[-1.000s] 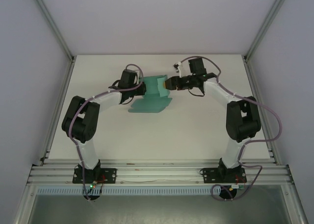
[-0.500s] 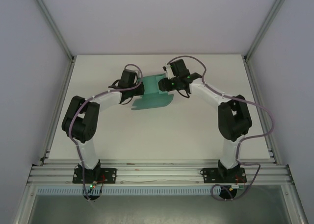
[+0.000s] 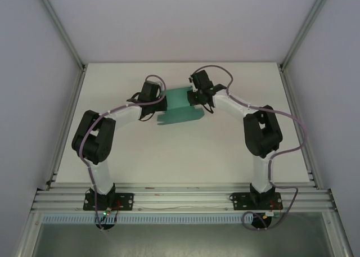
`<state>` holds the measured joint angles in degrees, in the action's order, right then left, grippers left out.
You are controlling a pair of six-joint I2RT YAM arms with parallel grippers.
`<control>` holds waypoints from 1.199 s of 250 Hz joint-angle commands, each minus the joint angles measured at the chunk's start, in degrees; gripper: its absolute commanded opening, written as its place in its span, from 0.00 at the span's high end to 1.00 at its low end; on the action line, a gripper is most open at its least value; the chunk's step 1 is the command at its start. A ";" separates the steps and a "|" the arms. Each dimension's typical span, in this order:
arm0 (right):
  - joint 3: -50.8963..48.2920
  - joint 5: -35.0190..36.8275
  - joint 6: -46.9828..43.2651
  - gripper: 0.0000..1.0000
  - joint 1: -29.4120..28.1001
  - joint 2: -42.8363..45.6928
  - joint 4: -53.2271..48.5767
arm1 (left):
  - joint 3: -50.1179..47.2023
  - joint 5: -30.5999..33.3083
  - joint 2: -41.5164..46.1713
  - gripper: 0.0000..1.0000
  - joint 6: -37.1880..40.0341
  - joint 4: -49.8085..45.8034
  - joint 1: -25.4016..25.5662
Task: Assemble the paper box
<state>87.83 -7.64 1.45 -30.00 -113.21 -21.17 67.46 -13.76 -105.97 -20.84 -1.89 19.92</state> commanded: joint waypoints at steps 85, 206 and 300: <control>7.99 55.17 16.88 0.96 -2.06 -10.61 -16.67 | 5.59 5.54 0.72 1.00 -3.17 -5.01 1.95; -4.92 31.66 3.64 0.76 -1.66 0.25 9.13 | 4.83 1.85 0.92 1.00 -1.83 -1.89 1.89; -14.95 6.91 -5.43 0.34 -0.52 14.33 20.85 | 1.68 1.63 2.23 1.00 1.33 3.03 1.91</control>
<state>72.53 6.52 0.03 -31.03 -102.76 -3.20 70.22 -13.04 -106.37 -21.06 -0.71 22.57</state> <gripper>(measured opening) 0.564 0.091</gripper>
